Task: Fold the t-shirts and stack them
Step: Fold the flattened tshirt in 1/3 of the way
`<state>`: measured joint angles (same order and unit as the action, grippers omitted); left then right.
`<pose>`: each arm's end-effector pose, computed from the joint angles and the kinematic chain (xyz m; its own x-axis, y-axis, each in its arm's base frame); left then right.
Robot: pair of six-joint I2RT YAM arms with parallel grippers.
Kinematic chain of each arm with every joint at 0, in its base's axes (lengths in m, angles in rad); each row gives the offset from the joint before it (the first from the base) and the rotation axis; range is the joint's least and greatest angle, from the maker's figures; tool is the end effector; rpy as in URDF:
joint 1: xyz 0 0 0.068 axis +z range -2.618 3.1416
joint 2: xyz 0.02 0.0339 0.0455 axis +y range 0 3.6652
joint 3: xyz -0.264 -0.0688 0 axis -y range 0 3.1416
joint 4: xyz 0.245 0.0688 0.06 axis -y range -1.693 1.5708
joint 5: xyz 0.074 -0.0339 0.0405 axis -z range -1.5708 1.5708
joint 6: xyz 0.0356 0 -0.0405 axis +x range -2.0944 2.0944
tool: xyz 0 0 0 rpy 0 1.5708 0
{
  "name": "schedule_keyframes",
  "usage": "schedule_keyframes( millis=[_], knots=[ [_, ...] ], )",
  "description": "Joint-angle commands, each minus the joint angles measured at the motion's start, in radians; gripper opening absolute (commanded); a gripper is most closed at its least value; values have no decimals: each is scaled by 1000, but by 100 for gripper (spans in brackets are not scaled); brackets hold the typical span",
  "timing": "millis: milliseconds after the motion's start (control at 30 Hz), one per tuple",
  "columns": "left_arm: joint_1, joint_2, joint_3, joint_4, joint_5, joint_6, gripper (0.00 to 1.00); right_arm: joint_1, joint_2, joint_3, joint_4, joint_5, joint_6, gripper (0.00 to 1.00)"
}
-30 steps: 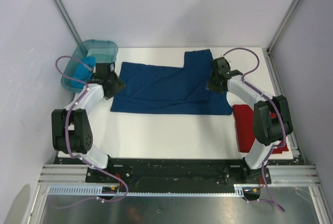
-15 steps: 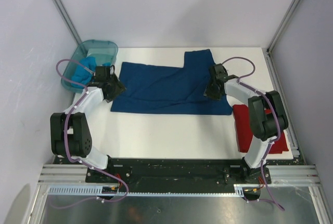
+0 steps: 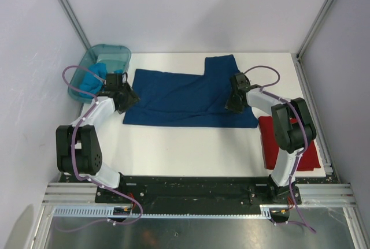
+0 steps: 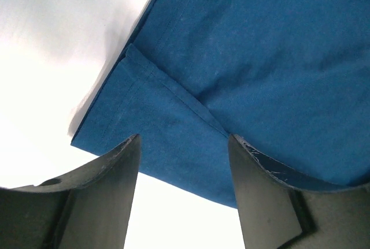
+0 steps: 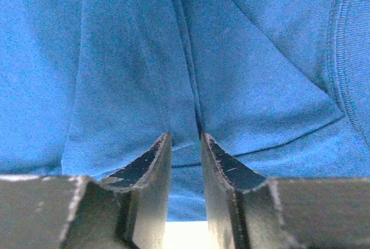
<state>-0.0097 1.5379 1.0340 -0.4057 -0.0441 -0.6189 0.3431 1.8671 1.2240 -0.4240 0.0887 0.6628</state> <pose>0.3221 -0.0016 0.2251 -0.6328 -0.5735 -0.5203 -0.4720 0.8183 -0.3279 0.3608 0.1255 0.1712 -0.8315 0.3538 -0.4282 0.2751 0.9320 0.2358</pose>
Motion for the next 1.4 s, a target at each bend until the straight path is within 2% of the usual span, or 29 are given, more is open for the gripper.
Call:
schedule_keyframes(
  millis=[0,133,200,500,833,1133,1200,1233,1333,1367],
  knots=[
    [7,-30,-1,11,12,26,66,5,11,2,45,11,13,27],
    [7,-32,-3,12,9,28,66,5,12,12,55,12,11,5],
    [7,-32,-3,12,11,28,65,5,13,30,54,13,9,1],
    [7,-39,-9,12,16,29,65,42,72,215,47,49,-25,0],
    [7,-43,-19,12,36,35,65,106,301,537,3,63,-73,0],
    [7,-30,-31,12,64,33,66,126,386,625,5,39,-112,1],
    [7,-21,-28,12,68,26,66,132,390,627,16,17,-132,7],
    [6,-15,-25,13,72,23,66,135,392,634,14,12,-142,14],
    [-1,16,-4,13,74,8,66,139,376,642,12,8,-172,45],
    [-5,27,3,13,74,2,66,139,363,643,11,9,-182,52]
  ],
)
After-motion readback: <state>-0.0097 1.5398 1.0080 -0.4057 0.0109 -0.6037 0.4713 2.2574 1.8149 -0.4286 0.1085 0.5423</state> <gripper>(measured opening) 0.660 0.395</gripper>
